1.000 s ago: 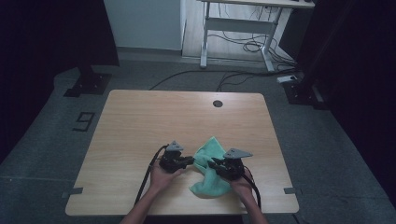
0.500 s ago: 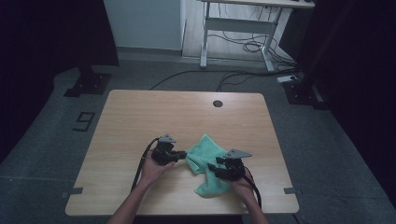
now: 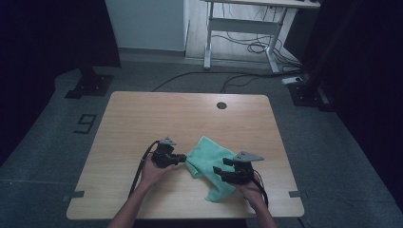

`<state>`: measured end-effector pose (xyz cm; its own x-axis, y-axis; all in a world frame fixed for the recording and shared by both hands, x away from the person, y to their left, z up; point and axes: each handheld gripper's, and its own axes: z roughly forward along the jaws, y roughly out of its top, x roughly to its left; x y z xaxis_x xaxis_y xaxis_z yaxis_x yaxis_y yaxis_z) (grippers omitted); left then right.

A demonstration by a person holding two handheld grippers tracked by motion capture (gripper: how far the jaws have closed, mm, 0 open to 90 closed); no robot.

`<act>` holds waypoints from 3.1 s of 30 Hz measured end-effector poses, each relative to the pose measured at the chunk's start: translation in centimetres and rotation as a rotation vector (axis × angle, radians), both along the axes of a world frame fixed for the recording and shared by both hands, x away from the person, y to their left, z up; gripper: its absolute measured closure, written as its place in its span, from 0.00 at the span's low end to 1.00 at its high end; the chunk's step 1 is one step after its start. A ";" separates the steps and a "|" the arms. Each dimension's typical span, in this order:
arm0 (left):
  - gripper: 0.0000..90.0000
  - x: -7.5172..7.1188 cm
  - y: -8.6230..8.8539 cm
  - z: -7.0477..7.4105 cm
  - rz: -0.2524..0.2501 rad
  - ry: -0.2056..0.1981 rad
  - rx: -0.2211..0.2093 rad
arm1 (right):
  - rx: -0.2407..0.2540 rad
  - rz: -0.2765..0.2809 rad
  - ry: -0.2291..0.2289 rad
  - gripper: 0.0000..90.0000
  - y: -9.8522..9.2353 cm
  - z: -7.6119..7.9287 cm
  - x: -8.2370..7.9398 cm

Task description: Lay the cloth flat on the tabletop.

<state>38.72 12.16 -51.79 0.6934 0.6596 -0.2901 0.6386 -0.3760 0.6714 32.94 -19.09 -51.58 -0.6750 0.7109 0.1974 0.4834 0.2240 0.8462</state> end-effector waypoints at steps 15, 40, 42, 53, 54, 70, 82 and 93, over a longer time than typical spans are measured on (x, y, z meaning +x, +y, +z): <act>0.95 -1.5 1.8 0.1 -0.002 0.001 0.000 | -0.150 -0.125 0.116 0.42 -1.5 -3.3 1.8; 0.94 -3.5 3.5 -1.3 0.034 0.004 -0.015 | -0.073 -0.087 -0.009 0.43 -3.0 -0.5 -0.8; 0.94 -3.6 3.5 -1.4 0.039 0.003 -0.013 | -0.060 -0.091 0.020 0.43 -3.3 -1.2 -2.2; 0.94 -4.5 4.1 -1.6 0.053 -0.009 -0.046 | -0.102 -0.067 0.078 0.43 -0.8 -2.9 -5.9; 0.94 -4.5 4.1 -1.7 0.053 -0.008 -0.037 | -0.130 -0.055 0.096 0.43 0.0 -3.4 -5.8; 0.94 -4.7 6.1 -1.5 0.098 -0.011 -0.080 | -0.126 -0.009 0.079 0.90 0.0 -2.5 -2.1; 0.91 -5.5 5.7 -0.6 0.080 -0.024 -0.117 | -0.012 0.109 0.023 0.83 -3.0 1.6 -3.7; 0.73 -5.9 5.7 0.5 0.097 -0.078 -0.087 | -0.043 -0.028 0.076 0.61 -4.1 -0.6 -2.0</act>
